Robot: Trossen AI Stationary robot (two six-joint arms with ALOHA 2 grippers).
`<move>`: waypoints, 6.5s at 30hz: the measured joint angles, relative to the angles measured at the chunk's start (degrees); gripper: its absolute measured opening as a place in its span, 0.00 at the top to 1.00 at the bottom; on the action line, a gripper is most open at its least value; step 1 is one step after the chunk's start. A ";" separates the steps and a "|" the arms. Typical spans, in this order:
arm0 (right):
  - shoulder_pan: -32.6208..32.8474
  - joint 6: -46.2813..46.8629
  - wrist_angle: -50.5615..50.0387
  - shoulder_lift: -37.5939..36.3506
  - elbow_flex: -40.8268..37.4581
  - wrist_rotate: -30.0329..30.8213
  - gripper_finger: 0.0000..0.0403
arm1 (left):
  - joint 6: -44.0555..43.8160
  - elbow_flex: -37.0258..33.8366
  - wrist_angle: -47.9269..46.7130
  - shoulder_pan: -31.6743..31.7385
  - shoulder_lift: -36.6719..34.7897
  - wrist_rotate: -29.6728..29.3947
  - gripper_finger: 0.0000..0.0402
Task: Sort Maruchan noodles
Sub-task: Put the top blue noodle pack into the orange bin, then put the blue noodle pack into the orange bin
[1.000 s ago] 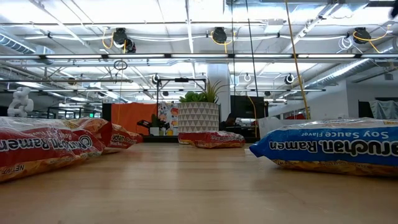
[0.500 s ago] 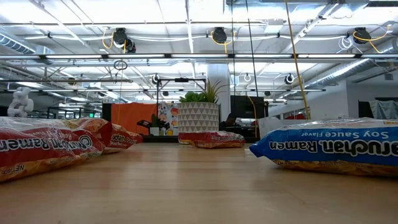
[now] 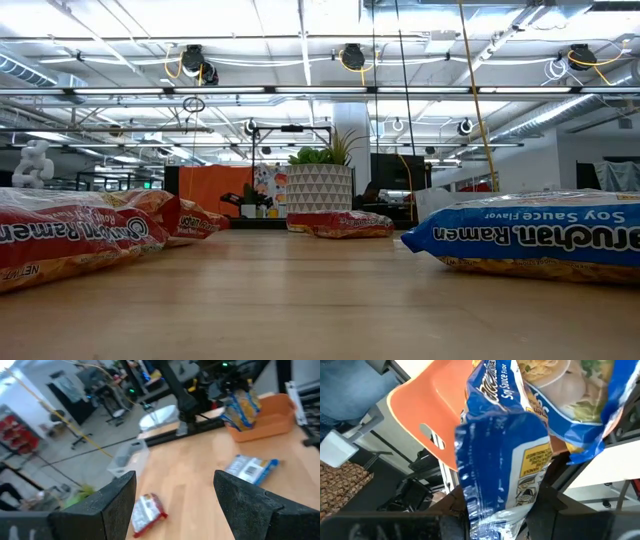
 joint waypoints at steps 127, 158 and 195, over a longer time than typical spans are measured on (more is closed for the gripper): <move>-22.92 -57.20 71.61 -10.90 -25.32 58.54 0.62 | 3.88 0.00 15.92 24.90 20.74 38.80 0.33; -23.14 -52.37 64.27 -10.93 -25.30 47.98 0.62 | -1.02 0.02 34.71 31.74 39.85 57.50 0.33; -23.14 -54.75 64.74 -10.93 -25.25 48.26 0.62 | -2.62 1.07 44.33 33.18 49.86 59.07 0.33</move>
